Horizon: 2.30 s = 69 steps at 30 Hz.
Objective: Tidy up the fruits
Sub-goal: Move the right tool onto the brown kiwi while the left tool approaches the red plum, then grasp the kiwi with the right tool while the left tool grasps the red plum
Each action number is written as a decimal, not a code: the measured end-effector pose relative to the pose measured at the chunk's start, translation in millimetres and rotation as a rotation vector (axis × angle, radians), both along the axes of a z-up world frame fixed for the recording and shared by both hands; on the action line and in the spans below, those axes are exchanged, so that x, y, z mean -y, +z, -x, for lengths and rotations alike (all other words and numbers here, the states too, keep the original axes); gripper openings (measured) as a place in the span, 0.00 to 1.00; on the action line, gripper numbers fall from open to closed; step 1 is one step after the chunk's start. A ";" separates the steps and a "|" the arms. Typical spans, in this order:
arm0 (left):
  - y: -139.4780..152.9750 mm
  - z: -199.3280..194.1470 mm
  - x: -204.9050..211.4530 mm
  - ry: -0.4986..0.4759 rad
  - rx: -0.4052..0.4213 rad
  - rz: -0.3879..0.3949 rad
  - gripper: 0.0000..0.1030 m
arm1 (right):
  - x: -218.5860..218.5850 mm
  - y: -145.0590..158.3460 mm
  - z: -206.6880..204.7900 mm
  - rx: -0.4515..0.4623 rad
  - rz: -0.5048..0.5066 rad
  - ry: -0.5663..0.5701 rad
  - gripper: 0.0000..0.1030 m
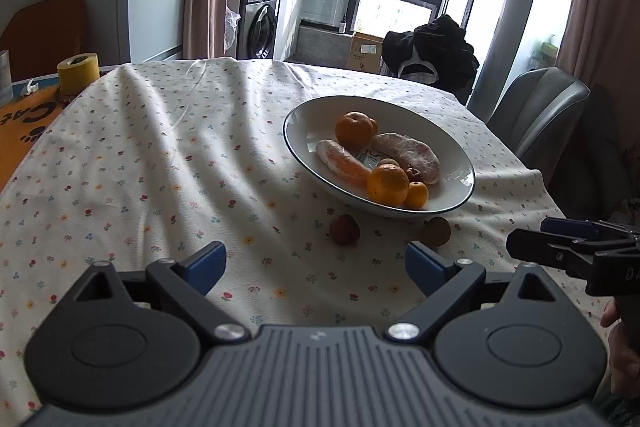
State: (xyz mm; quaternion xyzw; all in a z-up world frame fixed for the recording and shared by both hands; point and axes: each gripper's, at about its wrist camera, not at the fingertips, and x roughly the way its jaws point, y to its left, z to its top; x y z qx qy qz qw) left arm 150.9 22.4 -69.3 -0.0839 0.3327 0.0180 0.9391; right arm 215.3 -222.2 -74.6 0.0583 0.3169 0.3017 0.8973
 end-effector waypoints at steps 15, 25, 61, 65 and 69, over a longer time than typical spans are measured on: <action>-18.6 -25.9 5.1 -0.035 -0.021 -0.028 0.83 | -18.0 -22.4 -21.0 -0.050 0.035 0.054 0.68; -24.9 -45.0 6.6 -0.058 -0.041 -0.008 0.61 | -29.9 -27.2 -36.0 -0.075 0.036 0.070 0.52; -6.9 -26.3 9.2 -0.061 0.008 0.000 0.21 | -21.2 -11.0 -18.2 -0.040 0.031 0.034 0.24; 0.1 -17.4 10.5 -0.059 0.026 -0.005 0.21 | -18.8 -3.5 -10.1 -0.012 0.040 0.025 0.24; 7.6 -8.2 12.8 -0.060 0.048 -0.012 0.21 | -15.6 2.4 -2.9 0.007 0.039 0.014 0.24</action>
